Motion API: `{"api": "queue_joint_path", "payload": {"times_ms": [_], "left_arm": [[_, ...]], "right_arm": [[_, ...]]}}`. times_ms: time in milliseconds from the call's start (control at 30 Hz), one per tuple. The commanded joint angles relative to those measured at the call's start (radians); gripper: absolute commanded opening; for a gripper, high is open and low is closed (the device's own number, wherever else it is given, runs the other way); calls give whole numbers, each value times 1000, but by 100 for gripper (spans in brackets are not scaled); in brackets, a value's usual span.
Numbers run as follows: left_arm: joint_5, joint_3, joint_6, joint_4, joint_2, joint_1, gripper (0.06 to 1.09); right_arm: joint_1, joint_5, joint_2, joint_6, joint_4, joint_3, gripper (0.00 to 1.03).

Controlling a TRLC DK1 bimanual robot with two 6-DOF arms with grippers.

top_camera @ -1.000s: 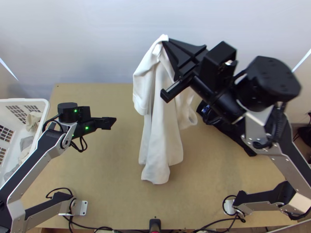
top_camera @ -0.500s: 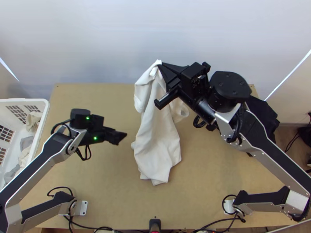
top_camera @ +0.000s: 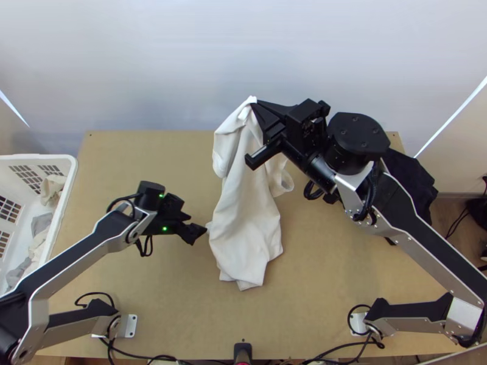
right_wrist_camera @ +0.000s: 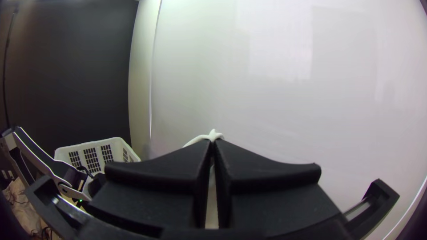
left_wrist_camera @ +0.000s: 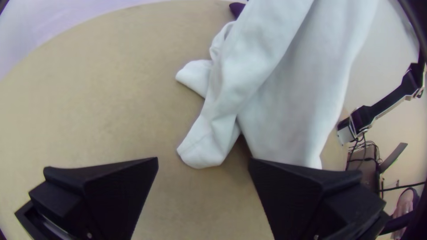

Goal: Fold the t-shirt

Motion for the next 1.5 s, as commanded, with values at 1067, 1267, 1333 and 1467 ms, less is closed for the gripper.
{"api": "queue_joint_path", "payload": {"times_ms": [1067,1267,1333,1467], "left_arm": [[1,-63,355,198,186,-28,80],[1,-64,335,209,193,-63,80],[1,-64,332,217,207,-73,80],[1,-64,322,246,226,-74,80]], "right_arm": [[-66,-18,-18,24,-1,-25,3],[-69,-18,-17,24,-1,-30,3],[-71,-19,-17,24,1,-30,3],[-77,-19,-18,26,1,-30,3]]}}
